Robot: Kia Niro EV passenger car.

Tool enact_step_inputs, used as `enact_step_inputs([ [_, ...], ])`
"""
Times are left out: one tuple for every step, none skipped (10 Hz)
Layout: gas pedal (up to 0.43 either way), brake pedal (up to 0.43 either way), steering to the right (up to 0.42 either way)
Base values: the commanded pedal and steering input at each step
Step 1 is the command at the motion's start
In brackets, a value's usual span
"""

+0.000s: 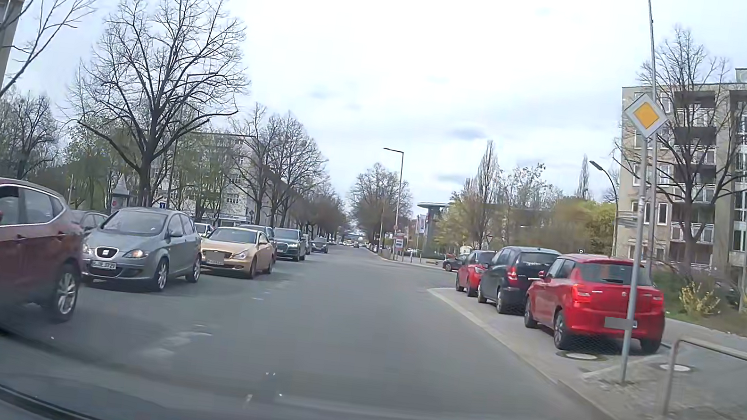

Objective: Follow the waypoints while adhering to traffic rules and regulations

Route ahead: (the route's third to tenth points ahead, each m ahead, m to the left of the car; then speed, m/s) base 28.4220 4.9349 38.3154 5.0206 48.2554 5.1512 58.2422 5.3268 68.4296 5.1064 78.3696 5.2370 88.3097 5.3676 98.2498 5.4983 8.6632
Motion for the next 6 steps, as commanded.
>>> enact_step_inputs([
  [0.087,0.0,-0.009],
  [0.098,0.0,-0.009],
  [0.098,0.0,-0.009],
  [0.098,0.0,-0.009],
  [0.098,0.0,-0.009],
  [0.098,0.0,-0.009],
])
